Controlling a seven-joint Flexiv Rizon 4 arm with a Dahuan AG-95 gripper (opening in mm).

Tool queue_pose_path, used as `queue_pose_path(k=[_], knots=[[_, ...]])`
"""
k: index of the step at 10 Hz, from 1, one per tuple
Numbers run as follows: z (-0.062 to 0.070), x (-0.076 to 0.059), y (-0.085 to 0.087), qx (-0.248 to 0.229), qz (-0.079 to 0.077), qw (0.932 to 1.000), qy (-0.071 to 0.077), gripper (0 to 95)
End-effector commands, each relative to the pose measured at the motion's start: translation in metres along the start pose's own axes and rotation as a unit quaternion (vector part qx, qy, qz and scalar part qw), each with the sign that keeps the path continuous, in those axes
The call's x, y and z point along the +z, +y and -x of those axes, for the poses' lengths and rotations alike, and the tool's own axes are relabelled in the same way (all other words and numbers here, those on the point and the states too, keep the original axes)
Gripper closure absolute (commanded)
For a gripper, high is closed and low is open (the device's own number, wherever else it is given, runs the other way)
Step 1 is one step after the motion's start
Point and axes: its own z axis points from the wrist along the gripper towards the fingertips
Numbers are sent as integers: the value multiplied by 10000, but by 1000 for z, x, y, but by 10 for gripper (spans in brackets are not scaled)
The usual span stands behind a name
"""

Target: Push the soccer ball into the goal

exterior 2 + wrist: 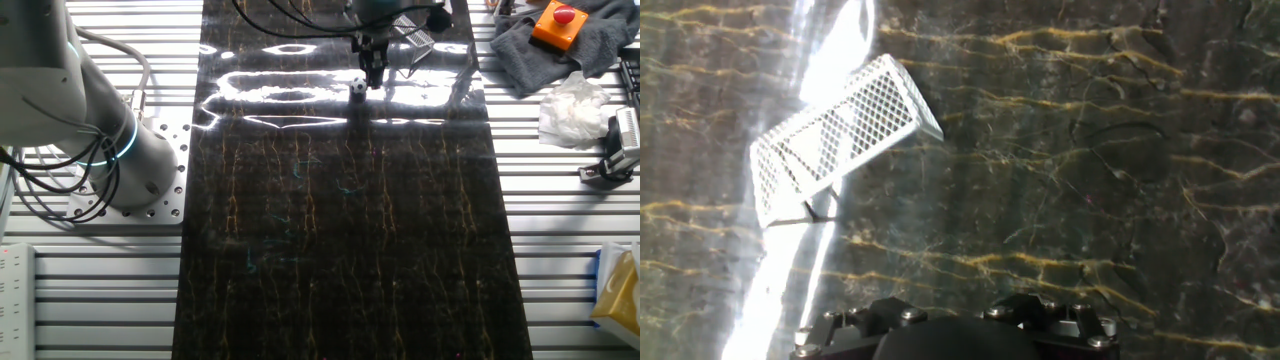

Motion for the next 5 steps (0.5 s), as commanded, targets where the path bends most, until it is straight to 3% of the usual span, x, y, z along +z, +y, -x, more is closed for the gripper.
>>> queue_pose_path(k=[1, 5], knots=[[0, 0, 0, 21, 65, 10000, -42, 190], [4, 5, 1, 186, 214, 9996, -94, 190]])
